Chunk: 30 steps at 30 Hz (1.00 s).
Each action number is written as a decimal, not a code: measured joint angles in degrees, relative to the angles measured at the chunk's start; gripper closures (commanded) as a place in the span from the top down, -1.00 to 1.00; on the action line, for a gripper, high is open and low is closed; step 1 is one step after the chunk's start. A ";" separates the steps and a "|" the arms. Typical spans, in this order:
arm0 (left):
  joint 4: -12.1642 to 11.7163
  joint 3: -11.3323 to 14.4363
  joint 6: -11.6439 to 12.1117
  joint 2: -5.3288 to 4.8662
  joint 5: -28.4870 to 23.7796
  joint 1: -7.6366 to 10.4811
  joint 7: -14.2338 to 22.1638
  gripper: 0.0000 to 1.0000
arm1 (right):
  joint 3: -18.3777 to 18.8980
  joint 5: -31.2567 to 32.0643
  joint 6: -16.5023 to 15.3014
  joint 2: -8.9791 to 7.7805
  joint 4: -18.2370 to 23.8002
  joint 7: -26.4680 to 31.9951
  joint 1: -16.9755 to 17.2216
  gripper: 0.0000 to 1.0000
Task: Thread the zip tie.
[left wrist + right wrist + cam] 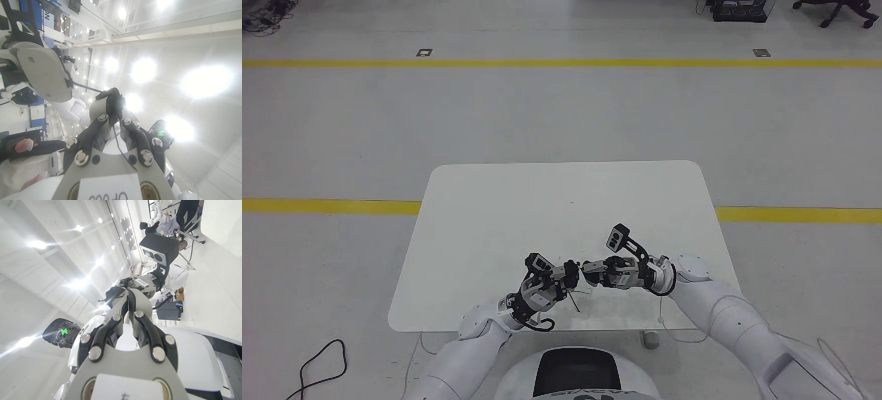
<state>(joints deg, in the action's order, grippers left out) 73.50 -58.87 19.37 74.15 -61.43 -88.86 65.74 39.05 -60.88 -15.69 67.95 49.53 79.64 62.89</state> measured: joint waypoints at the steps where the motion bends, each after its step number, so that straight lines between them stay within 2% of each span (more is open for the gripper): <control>1: 0.00 0.00 0.00 0.00 0.00 0.00 0.00 -1.00 | -0.01 0.04 0.05 0.04 -0.08 0.00 -0.04 -1.00; 30: 0.00 0.00 0.00 0.00 0.00 0.00 0.00 -1.00 | -0.19 1.51 0.70 0.92 -1.94 0.00 -0.62 -1.00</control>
<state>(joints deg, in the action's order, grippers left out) 73.50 -58.87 19.37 74.15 -61.43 -88.86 65.74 38.86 -59.37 -14.99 68.87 47.59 79.64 62.27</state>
